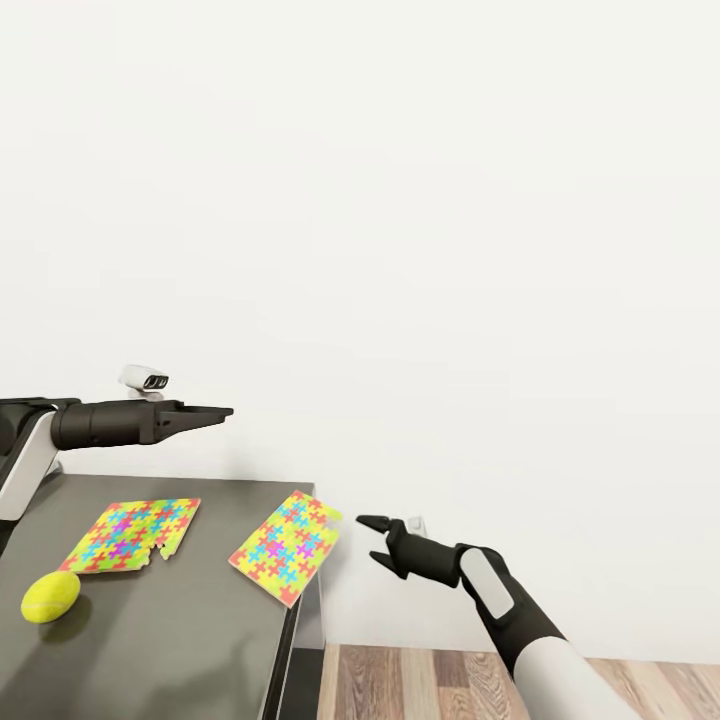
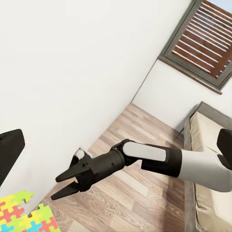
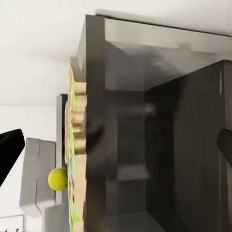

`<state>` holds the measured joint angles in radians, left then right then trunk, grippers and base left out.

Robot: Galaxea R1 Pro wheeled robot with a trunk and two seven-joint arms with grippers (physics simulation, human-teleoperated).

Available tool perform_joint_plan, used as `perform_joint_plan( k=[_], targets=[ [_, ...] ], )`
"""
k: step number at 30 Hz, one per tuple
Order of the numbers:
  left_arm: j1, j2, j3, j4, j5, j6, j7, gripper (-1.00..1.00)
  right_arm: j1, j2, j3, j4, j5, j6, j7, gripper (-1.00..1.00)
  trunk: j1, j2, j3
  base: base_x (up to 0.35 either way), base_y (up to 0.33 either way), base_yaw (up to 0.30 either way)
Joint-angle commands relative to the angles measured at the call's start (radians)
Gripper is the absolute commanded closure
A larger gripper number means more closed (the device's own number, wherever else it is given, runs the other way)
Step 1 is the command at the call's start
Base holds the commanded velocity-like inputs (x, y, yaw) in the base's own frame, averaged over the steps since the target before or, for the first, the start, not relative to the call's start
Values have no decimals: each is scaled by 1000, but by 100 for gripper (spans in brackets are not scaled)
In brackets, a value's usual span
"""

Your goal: Put all the toys in the child's room - the three board games (two on the bed and one on the table), the two jigsaw puzzles on the table, and the tennis ball on the table - inside the toy box on the table in the child's room.

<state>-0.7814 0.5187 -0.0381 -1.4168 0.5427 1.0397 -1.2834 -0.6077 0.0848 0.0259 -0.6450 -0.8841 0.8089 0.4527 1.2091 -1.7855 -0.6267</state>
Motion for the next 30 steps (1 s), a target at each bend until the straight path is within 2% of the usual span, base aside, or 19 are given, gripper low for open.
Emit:
perform_joint_plan(
  k=[1,10,13,17,21,30],
  targets=[
    [-1,1,-2,-1,3,7,-2,-100,-1,3,2,1,3,3,3,-100,0,-1,-1,0,0,0],
    [-1,0,-2,-2,3,7,-2,-100,0,15,7,2,4,4,3,-100,0,-1,-1,0,0,0],
    [-1,0,-2,-2,4,7,-2,-100,0,27,8,3,6,4,2,-100,0,-1,-1,0,0,0],
    [-1,0,-2,-2,5,7,-2,-100,0,41,39,3,11,4,0,-100,0,-1,-1,0,0,0],
    [-1,0,-1,-2,5,7,-2,-100,-1,42,57,4,11,4,1,-100,0,-1,-1,0,0,0],
    [-1,0,18,-2,5,7,-2,-100,-1,37,63,4,11,4,3,-100,0,-1,-1,0,63,0]
  ],
)
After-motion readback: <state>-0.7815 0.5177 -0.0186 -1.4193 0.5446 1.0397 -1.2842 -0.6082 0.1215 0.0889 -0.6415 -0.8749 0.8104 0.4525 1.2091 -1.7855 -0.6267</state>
